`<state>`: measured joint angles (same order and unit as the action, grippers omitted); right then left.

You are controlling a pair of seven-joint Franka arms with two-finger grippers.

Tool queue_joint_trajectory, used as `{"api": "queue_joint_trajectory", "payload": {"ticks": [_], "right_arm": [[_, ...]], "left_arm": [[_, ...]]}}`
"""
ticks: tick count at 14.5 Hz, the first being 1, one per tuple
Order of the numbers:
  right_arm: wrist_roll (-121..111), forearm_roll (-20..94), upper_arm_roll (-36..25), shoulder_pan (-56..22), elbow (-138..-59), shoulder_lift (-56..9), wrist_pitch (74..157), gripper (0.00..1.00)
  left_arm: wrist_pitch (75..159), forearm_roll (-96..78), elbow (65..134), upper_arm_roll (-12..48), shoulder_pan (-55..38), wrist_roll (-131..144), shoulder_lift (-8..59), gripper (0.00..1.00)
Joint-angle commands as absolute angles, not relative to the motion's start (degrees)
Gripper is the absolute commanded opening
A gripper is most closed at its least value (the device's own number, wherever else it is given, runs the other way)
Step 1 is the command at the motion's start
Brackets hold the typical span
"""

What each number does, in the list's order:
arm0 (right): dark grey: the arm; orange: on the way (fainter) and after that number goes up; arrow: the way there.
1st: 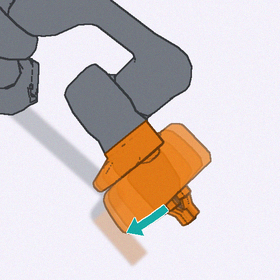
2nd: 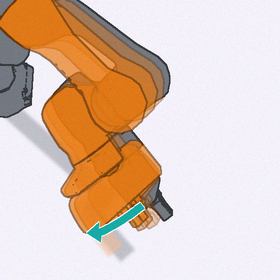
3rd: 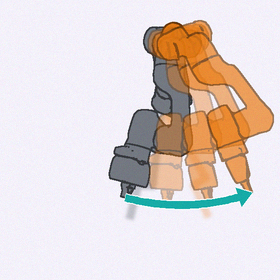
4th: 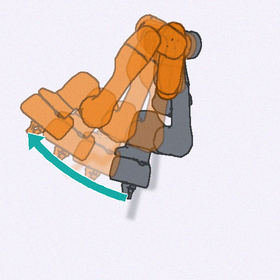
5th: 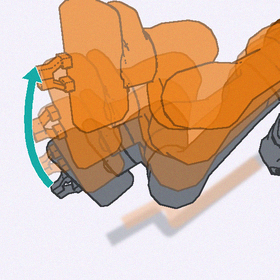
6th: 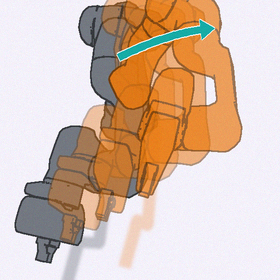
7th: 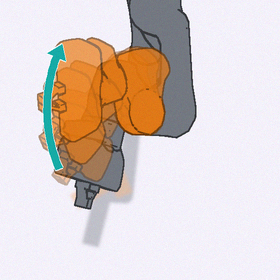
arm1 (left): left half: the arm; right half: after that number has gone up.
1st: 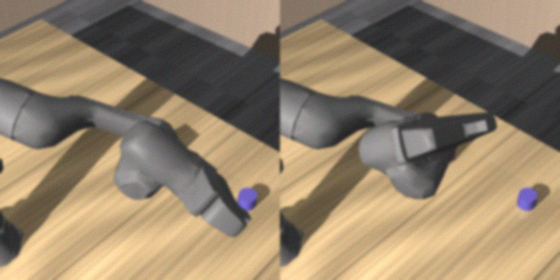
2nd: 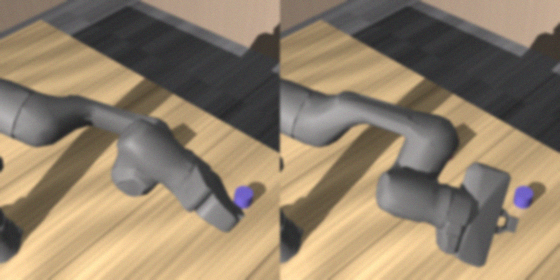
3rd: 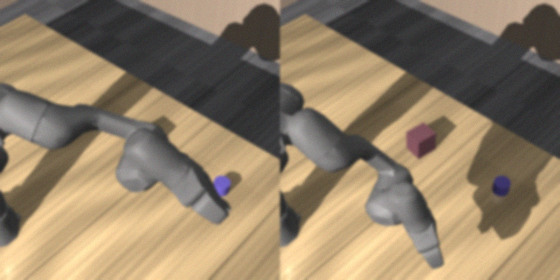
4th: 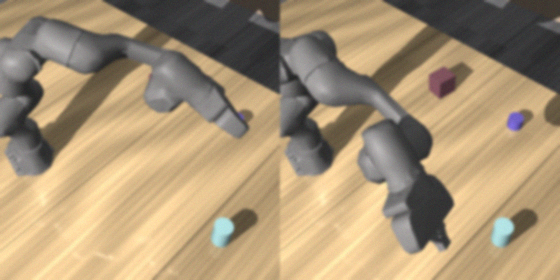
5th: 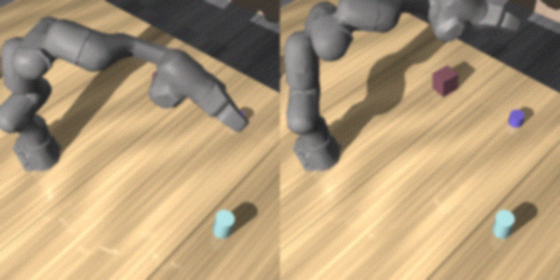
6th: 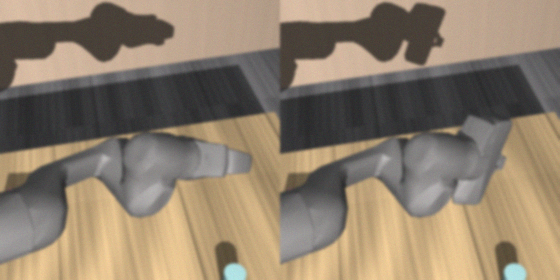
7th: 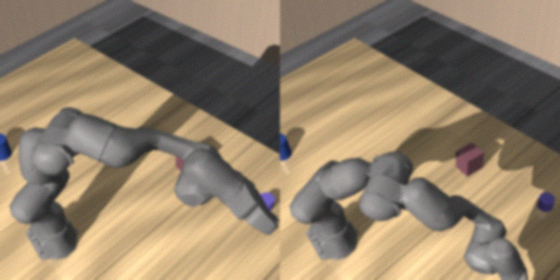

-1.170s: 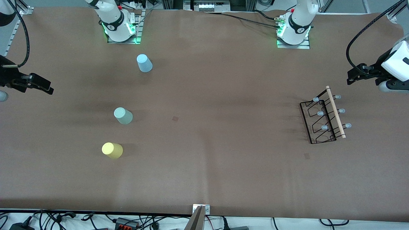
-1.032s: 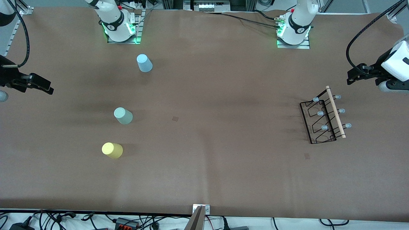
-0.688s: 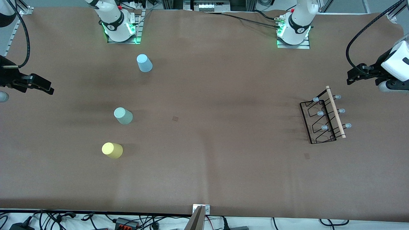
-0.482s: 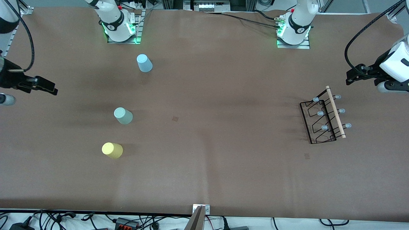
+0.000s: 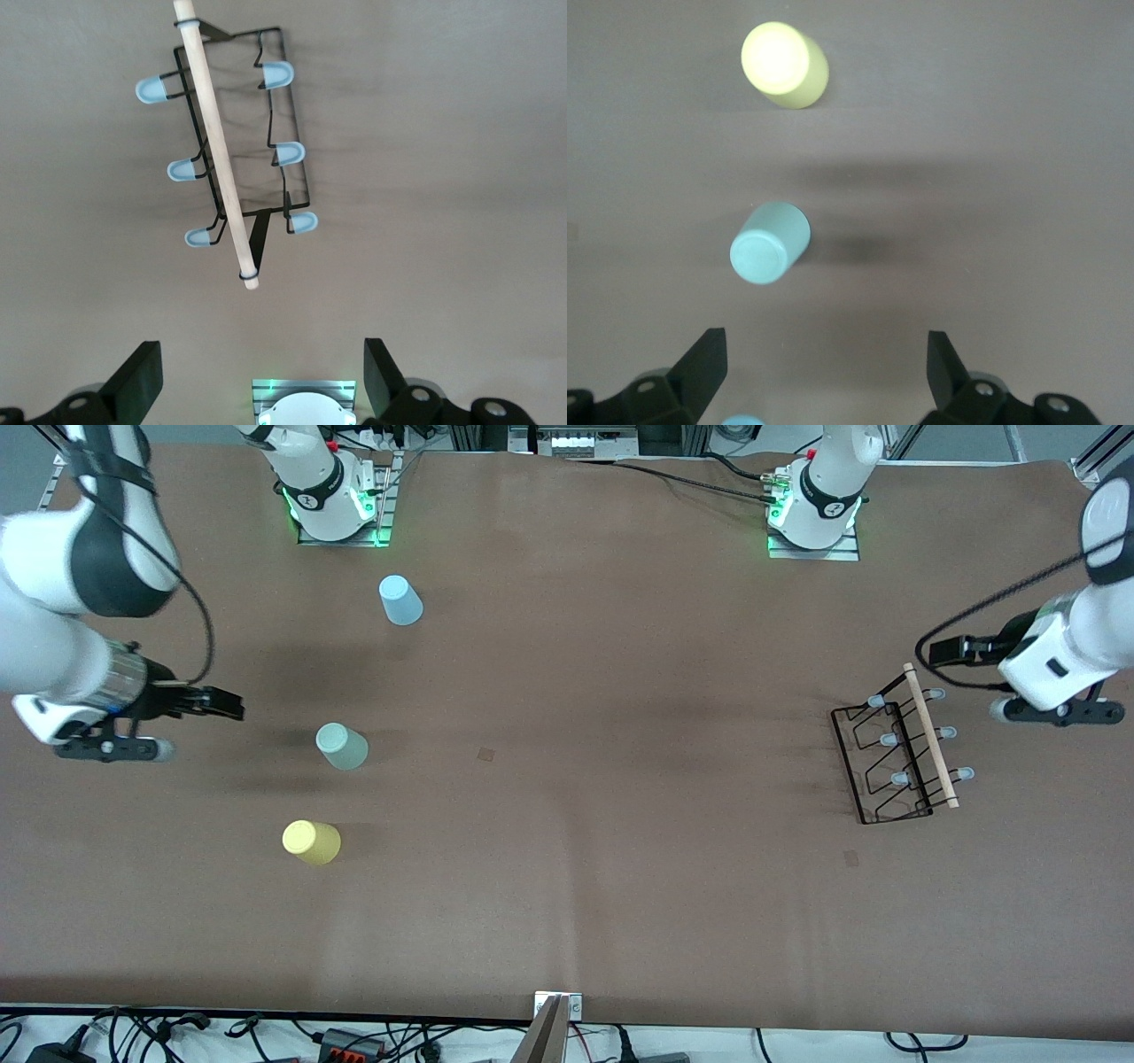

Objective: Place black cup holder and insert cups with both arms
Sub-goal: 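Grasp the teal cup and the rack handle with the right and left grippers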

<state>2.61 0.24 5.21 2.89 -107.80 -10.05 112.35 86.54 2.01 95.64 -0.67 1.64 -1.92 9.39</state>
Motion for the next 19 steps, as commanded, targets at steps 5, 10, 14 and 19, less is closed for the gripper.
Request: {"api": "queue_joint_trajectory", "payload": {"ticks": [5,10,14,19], "right_arm": [[3.6,1.0,5.1,-1.5,-126.0,-5.8,131.0,1.00],[9.3,1.0,5.1,-3.8,-126.3,-7.2,131.6,1.00],[11.7,1.0,5.1,-3.8,-126.5,-9.5,135.9,1.00],[14.6,1.0,5.1,-5.1,-127.1,-14.5,145.1,1.00]], "left_arm": [[117.1,2.0,111.0,-0.5,5.2,-2.6,12.1,1.00],[123.7,2.1,115.8,-0.5,5.8,-3.3,12.1,0.92],[123.0,2.1,117.2,-0.5,6.1,-3.5,12.2,0.54],[121.6,2.1,116.8,-0.5,6.3,-3.6,12.0,0.06]]}}
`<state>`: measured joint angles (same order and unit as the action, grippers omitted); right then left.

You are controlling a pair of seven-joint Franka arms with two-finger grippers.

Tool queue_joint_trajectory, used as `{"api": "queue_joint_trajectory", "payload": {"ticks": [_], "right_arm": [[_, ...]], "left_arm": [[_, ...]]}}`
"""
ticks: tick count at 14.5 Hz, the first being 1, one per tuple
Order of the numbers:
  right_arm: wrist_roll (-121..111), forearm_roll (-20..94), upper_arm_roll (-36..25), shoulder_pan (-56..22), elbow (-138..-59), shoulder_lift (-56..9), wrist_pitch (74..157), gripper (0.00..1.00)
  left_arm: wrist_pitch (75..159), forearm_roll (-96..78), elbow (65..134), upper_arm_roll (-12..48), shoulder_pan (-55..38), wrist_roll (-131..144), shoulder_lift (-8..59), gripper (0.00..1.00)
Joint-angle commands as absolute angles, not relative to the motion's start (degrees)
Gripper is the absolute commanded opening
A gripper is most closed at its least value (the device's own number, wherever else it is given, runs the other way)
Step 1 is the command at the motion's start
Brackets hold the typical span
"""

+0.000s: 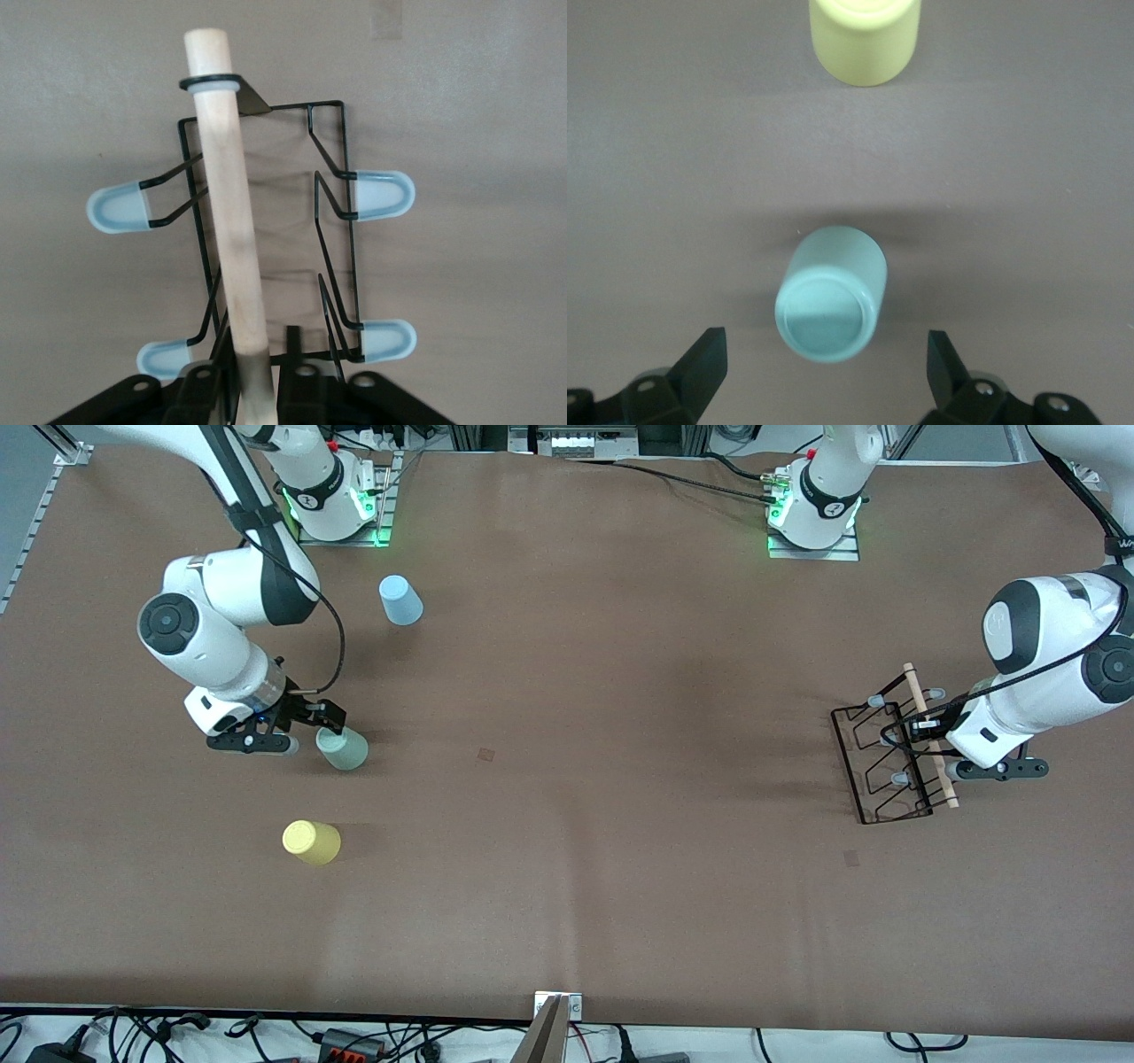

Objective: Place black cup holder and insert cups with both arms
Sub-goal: 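Grasp the teal cup and the rack handle with the right and left grippers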

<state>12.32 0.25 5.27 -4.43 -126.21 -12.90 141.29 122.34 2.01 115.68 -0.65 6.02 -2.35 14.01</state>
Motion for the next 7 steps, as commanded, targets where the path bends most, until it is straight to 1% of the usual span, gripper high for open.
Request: {"api": "queue_joint_trajectory", "payload": {"ticks": [1,5,6,7], "right_arm": [[15.5,1.0,5.1,-5.3,-127.1,-15.0,145.4,1.00],[15.7,1.0,5.1,-5.5,-127.8,-16.2,145.5,1.00],[15.7,1.0,5.1,-5.5,-128.5,-16.2,145.5,1.00],[15.7,1.0,5.1,-5.5,-128.8,-16.2,145.6,1.00]], "left_arm": [[121.6,2.1,116.7,-0.5,6.3,-3.6,12.0,0.02],[121.5,2.1,115.8,-0.4,6.3,-3.5,10.9,0.01],[120.2,2.1,114.9,-0.1,6.3,-3.5,10.6,0.01],[117.2,2.2,112.3,0.1,6.1,-3.6,10.6,0.01]]}}
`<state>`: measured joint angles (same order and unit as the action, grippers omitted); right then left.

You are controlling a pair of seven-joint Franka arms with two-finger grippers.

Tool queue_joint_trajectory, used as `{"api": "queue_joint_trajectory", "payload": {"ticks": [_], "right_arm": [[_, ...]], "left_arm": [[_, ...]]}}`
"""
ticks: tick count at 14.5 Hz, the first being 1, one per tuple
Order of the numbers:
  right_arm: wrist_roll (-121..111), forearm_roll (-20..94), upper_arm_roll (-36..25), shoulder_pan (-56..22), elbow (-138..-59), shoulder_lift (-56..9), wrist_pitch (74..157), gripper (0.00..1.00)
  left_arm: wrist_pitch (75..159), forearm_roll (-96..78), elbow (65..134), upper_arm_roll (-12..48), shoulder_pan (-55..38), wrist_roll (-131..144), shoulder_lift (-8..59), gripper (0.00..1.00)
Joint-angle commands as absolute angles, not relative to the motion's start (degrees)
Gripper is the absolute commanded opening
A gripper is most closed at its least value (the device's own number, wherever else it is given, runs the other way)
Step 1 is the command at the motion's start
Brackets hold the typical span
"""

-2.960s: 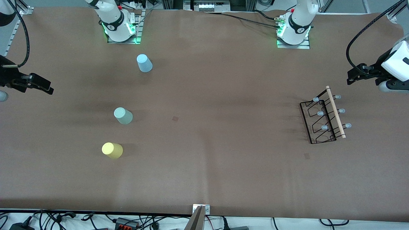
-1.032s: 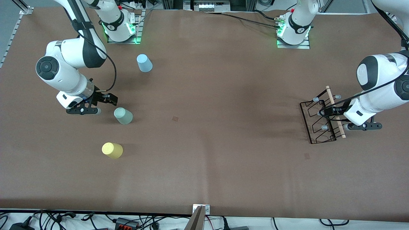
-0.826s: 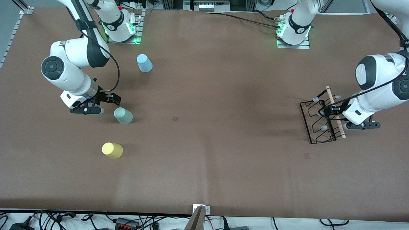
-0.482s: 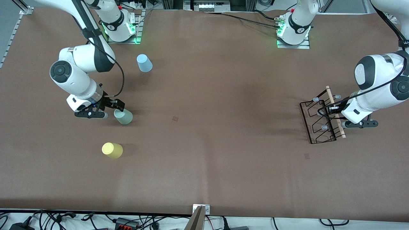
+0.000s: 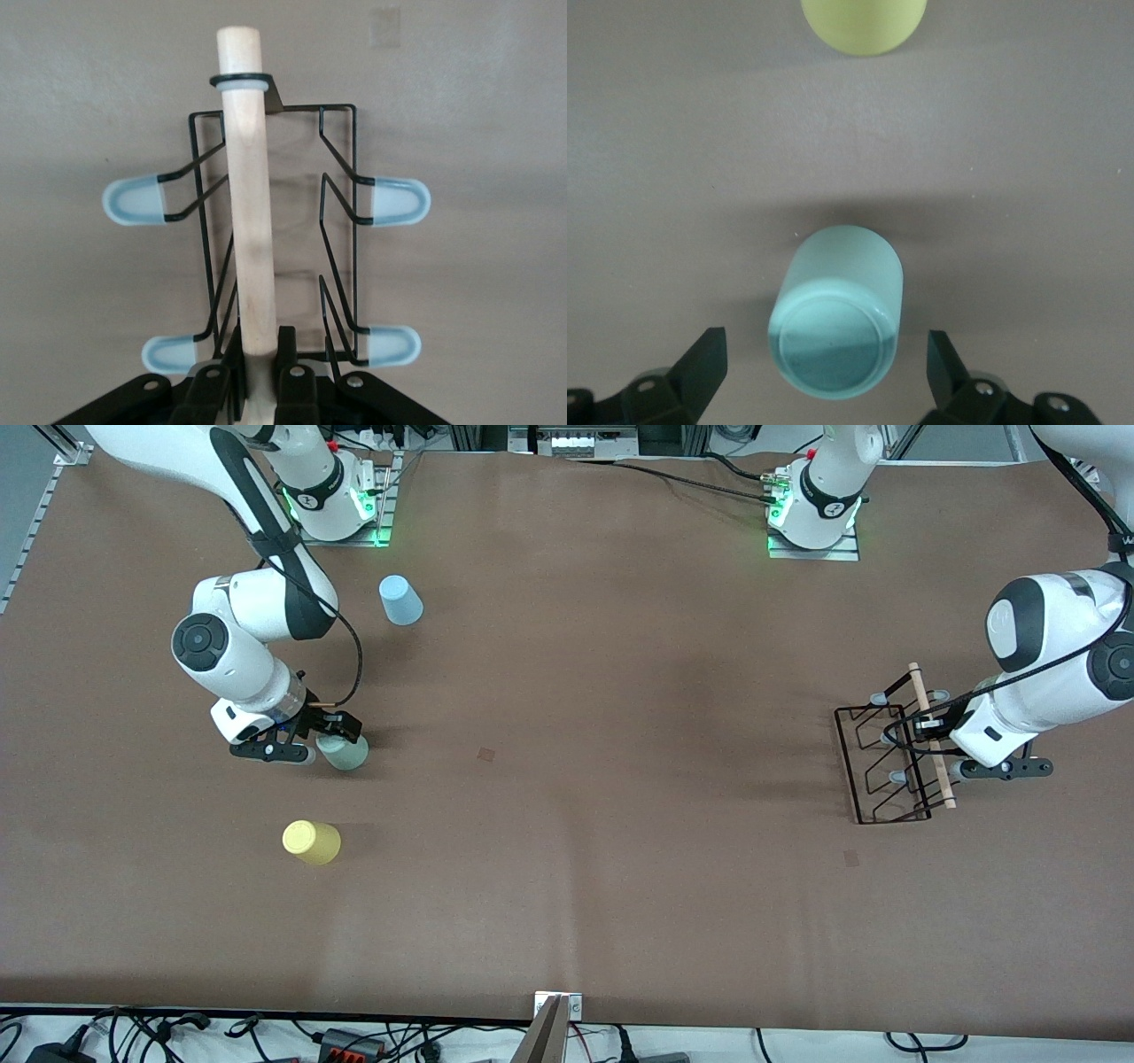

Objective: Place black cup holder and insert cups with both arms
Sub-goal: 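Grasp the teal cup and the rack handle with the right and left grippers, then carry the rack to mid-table and set it down with the left gripper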

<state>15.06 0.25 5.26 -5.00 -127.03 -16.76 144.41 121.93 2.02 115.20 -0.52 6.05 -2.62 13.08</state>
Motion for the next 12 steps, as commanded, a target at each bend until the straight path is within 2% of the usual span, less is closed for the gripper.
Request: {"api": "queue_joint_trajectory", "payload": {"ticks": [1,4,6,9,12], "right_arm": [[15.7,1.0,5.1,-5.5,-129.5,-16.2,145.7,1.00],[15.6,1.0,5.1,-5.4,-129.6,-16.4,145.9,1.00],[15.6,1.0,5.1,-5.3,-129.6,-16.7,147.2,1.00],[15.6,1.0,5.1,-5.1,-129.3,-17.3,148.9,1.00],[15.6,0.9,5.1,-5.1,-129.1,-18.0,149.6,1.00]], "left_arm": [[114.3,2.2,109.8,0.6,5.6,-3.6,10.6,0.01],[104.3,1.9,101.8,6.0,5.5,-2.8,10.9,0.01],[98.0,1.4,99.2,12.8,4.7,0.6,11.2,0.01],[98.0,1.3,98.2,21.2,2.7,6.7,12.5,0.01],[98.1,0.7,92.8,24.3,-3.9,14.3,19.1,0.01]]}}
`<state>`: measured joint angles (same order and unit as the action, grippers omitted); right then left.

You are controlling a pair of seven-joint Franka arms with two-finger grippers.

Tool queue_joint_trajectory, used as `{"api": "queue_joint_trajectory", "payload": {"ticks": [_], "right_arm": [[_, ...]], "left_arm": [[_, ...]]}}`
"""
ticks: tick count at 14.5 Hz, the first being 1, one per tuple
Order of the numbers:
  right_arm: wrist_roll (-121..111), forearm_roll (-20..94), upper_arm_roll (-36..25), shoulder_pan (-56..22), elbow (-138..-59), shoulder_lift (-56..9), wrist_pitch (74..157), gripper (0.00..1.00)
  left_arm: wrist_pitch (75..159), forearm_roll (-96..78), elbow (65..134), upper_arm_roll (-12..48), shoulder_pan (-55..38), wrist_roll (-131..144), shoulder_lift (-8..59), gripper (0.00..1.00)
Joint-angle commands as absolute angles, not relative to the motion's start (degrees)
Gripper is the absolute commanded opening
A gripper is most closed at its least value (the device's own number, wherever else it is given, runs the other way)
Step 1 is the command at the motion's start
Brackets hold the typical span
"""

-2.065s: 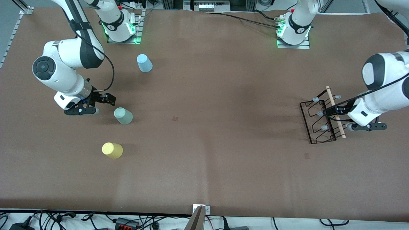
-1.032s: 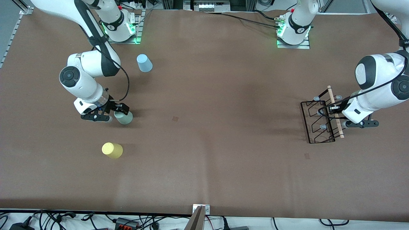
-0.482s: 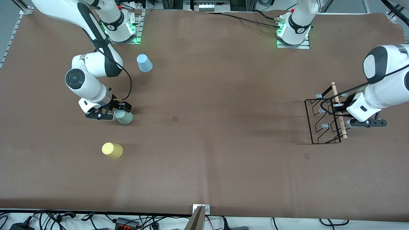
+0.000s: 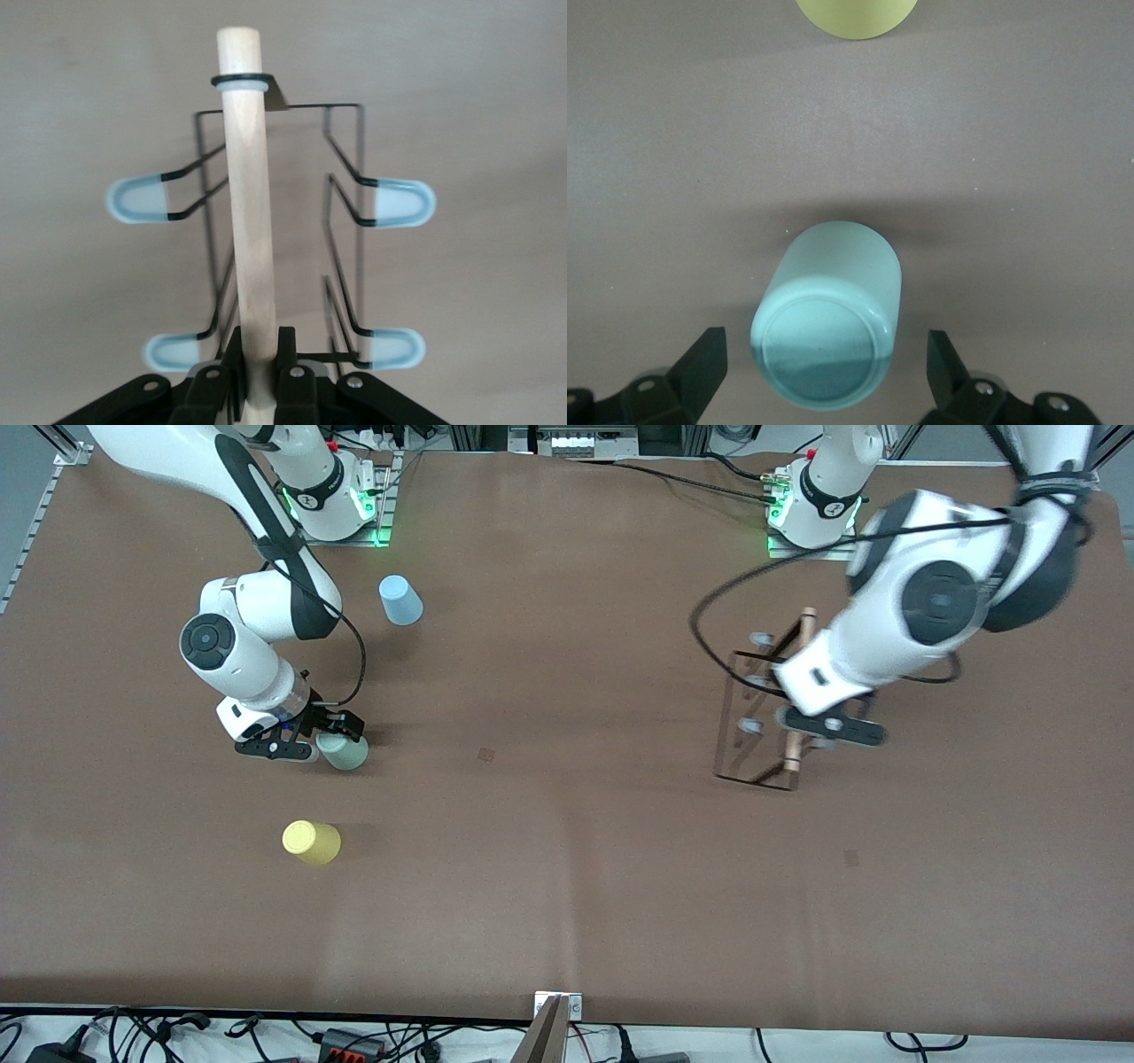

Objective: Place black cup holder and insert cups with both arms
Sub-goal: 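Carry the rack to mid-table and set it down with the left gripper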

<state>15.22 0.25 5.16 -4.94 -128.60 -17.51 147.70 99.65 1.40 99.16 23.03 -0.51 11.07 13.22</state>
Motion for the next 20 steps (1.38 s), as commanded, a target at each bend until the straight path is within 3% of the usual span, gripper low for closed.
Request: {"api": "queue_joint_trajectory", "payload": {"ticks": [1,3,4,9,12,20], "right_arm": [[15.6,0.9,5.1,-5.1,-129.1,-18.1,149.7,1.00],[15.6,0.9,5.1,-5.1,-129.1,-18.4,150.0,1.00],[15.6,0.9,5.1,-5.1,-129.1,-18.4,150.0,0.94],[14.7,0.9,5.1,-4.9,-128.8,-18.2,149.9,0.45],[14.2,0.9,5.1,-4.9,-128.0,-16.6,149.2,0.26],[14.7,0.8,6.7,-5.5,-126.7,-7.5,140.0,0.25]], "left_arm": [[98.3,0.4,90.9,24.3,-7.4,16.3,21.7,0.01],[101.4,1.0,87.1,24.3,-12.5,22.5,26.7,0.01],[104.0,1.1,86.2,24.3,-14.7,24.2,28.5,0.01],[115.3,0.7,85.6,24.3,-20.2,31.3,33.4,0.01],[116.1,0.8,82.2,24.3,-21.8,35.2,36.5,0.01],[116.1,0.4,81.7,24.3,-22.1,38.3,37.4,0.01]]}}
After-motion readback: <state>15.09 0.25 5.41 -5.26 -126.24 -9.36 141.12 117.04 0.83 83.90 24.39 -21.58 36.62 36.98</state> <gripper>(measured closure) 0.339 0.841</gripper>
